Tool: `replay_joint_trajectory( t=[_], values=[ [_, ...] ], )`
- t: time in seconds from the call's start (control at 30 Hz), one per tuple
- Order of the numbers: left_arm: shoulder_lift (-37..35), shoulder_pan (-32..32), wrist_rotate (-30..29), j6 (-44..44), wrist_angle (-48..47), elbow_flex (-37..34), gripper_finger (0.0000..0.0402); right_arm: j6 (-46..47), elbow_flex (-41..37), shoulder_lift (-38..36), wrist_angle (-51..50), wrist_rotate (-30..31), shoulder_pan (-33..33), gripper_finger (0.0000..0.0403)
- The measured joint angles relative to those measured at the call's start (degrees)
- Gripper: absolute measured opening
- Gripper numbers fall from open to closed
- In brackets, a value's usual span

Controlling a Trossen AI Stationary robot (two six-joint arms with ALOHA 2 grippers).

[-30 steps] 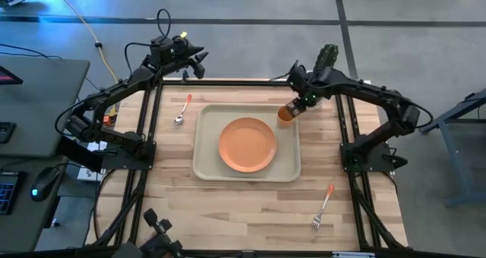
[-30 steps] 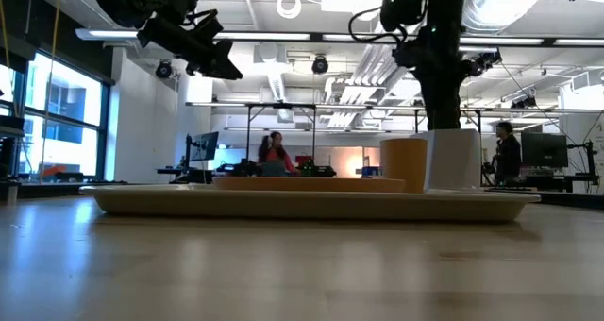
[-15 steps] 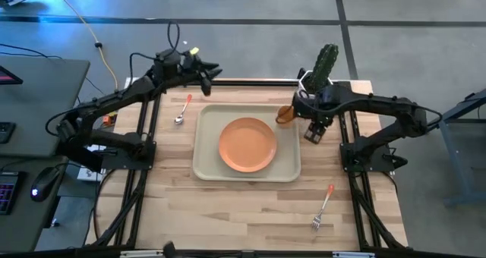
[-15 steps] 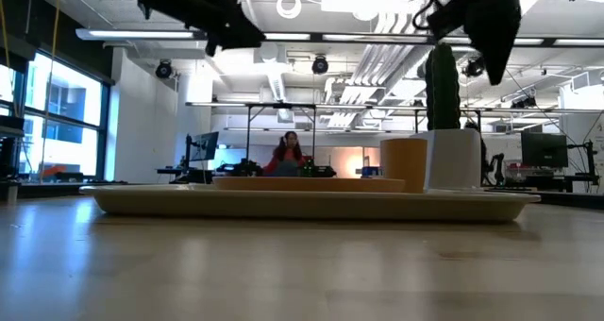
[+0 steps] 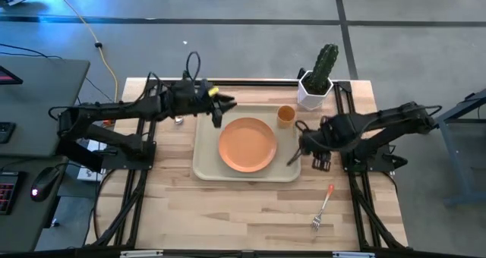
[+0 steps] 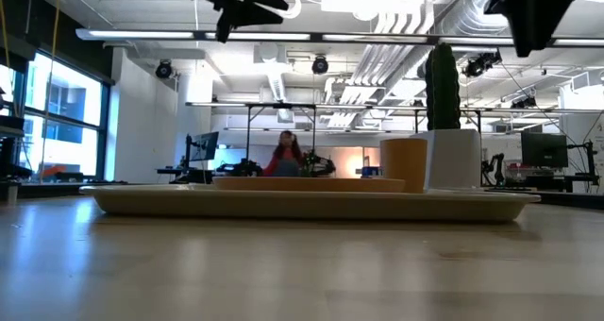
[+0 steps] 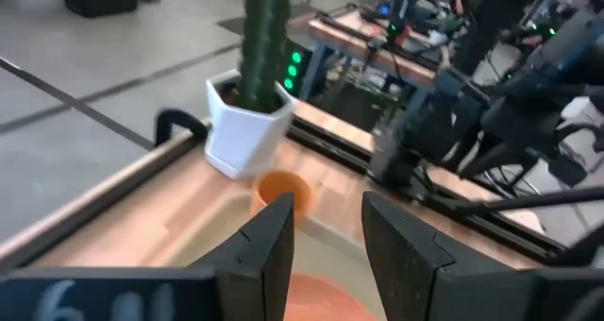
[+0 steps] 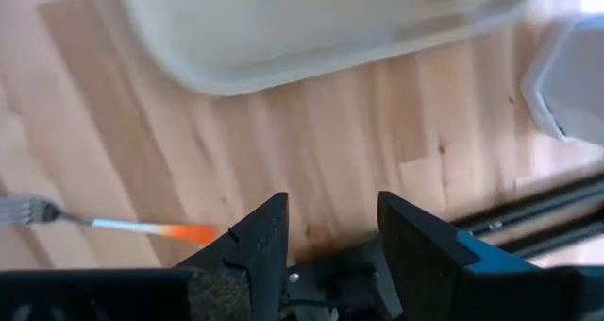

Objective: Pick and place plate/cup/fork/spoon on tray
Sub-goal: Put the orange fork on the brown tray on the left side of the orange plate

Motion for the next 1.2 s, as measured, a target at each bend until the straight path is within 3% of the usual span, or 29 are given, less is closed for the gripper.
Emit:
replay_joint_trajectory(
  t=[0.37, 0.5, 0.67, 0.87, 1.2],
  values=[
    [0.0, -13.5, -13.3, -5.4, -3.0, 0.0, 0.0117, 8.8, 0.0, 0.0, 0.3, 0.2, 17.9, 0.0155],
    [0.0, -17.4, -18.8, -5.9, -3.2, 0.0, 0.0117, 8.4, -4.4, 0.3, 8.2, -3.1, 24.1, 0.0155],
    [0.2, -20.9, -25.2, -6.0, -5.2, 0.0, 0.0117, 6.4, -16.4, 0.4, 26.8, -9.8, 30.6, 0.0155],
    [0.2, -23.3, -26.4, -7.8, -5.2, 0.0, 0.0117, 12.5, -25.9, 0.4, 43.1, -10.9, 33.3, 0.0155],
    [0.2, -23.5, -26.5, -7.9, -4.0, 0.0, 0.0117, -1.0, -32.8, 5.9, 47.8, -11.0, 37.6, 0.0155]
  ],
)
